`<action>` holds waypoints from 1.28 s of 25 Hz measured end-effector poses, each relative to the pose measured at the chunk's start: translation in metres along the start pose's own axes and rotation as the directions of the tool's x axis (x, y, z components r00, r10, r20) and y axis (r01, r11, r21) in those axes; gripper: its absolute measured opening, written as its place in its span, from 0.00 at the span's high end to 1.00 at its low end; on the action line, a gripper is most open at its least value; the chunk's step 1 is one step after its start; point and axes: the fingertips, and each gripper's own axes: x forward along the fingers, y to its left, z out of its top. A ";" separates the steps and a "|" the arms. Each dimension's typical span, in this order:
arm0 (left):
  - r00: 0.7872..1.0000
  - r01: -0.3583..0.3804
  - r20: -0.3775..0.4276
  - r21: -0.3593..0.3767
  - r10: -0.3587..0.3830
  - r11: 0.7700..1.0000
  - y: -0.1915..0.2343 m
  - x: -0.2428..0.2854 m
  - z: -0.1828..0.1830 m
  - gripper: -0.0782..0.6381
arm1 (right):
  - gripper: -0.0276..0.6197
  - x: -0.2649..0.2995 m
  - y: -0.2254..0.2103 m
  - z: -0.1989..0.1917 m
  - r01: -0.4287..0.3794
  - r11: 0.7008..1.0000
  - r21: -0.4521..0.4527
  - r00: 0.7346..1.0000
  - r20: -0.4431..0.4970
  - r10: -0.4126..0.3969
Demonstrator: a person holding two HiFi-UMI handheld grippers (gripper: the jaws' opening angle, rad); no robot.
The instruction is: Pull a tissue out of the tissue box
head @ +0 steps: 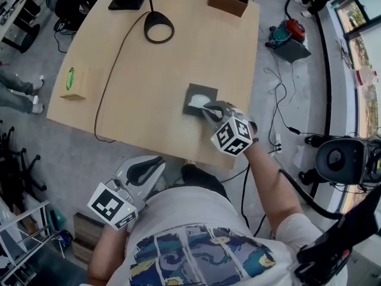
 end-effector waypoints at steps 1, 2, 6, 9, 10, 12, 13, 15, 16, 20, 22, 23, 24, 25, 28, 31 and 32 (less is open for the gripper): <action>1.000 0.004 0.002 0.002 -0.004 1.000 -0.001 -0.003 0.000 0.84 | 0.95 -0.003 0.000 0.002 0.010 1.000 0.001 1.000 0.000 -0.010; 1.000 0.007 0.003 0.004 -0.007 1.000 -0.001 -0.006 -0.001 0.84 | 0.95 -0.006 0.001 0.005 0.019 1.000 0.001 1.000 0.000 -0.019; 1.000 0.027 0.002 0.009 -0.027 1.000 -0.004 -0.019 -0.005 0.84 | 0.95 -0.019 0.004 0.015 0.060 0.998 0.015 0.998 0.004 -0.060; 0.999 0.042 0.005 0.018 -0.043 0.999 -0.007 -0.027 -0.007 0.84 | 0.95 -0.031 0.006 0.023 0.092 0.996 0.020 0.996 0.013 -0.092; 0.999 0.046 0.006 0.019 -0.046 0.999 -0.008 -0.029 -0.007 0.84 | 0.95 -0.035 0.007 0.027 0.102 0.995 0.022 0.995 0.017 -0.103; 0.998 0.055 0.010 0.022 -0.055 0.998 -0.010 -0.034 -0.009 0.84 | 0.95 -0.044 0.010 0.034 0.125 0.992 0.023 0.992 0.026 -0.125; 0.998 0.060 0.010 0.024 -0.061 0.998 -0.012 -0.036 -0.010 0.84 | 0.95 -0.049 0.011 0.038 0.136 0.990 0.026 0.990 0.031 -0.137; 0.997 0.071 0.009 0.028 -0.071 0.997 -0.015 -0.039 -0.012 0.84 | 0.95 -0.059 0.014 0.046 0.153 0.988 0.034 0.987 0.045 -0.155; 0.997 0.077 0.008 0.030 -0.077 0.997 -0.017 -0.041 -0.013 0.84 | 0.95 -0.064 0.016 0.051 0.162 0.986 0.039 0.985 0.052 -0.164; 0.994 0.110 0.008 0.043 -0.111 0.993 -0.022 -0.048 -0.014 0.84 | 0.95 -0.088 0.029 0.068 0.199 0.978 0.056 0.977 0.069 -0.202; 0.993 0.119 0.007 0.047 -0.119 0.992 -0.023 -0.052 -0.015 0.84 | 0.95 -0.099 0.039 0.077 0.206 0.976 0.071 0.974 0.082 -0.212; 0.992 0.122 0.007 0.050 -0.123 0.991 -0.024 -0.054 -0.017 0.84 | 0.95 -0.103 0.045 0.082 0.209 0.975 0.080 0.972 0.089 -0.216; 0.992 0.127 0.006 0.054 -0.128 0.990 -0.024 -0.056 -0.018 0.84 | 0.95 -0.108 0.051 0.086 0.212 0.973 0.089 0.971 0.095 -0.220; 0.991 0.134 0.005 0.058 -0.134 0.989 -0.025 -0.058 -0.019 0.84 | 0.95 -0.112 0.058 0.089 0.215 0.972 0.097 0.969 0.098 -0.225; 0.988 0.155 0.004 0.070 -0.156 0.985 -0.029 -0.062 -0.020 0.84 | 0.95 -0.128 0.078 0.097 0.222 0.968 0.112 0.967 0.104 -0.234; 0.985 0.171 0.001 0.080 -0.172 0.982 -0.035 -0.066 -0.020 0.84 | 0.95 -0.145 0.097 0.102 0.230 0.965 0.122 0.964 0.108 -0.244; 0.984 0.176 0.000 0.084 -0.177 0.981 -0.036 -0.066 -0.020 0.84 | 0.95 -0.150 0.103 0.103 0.234 0.964 0.124 0.963 0.109 -0.247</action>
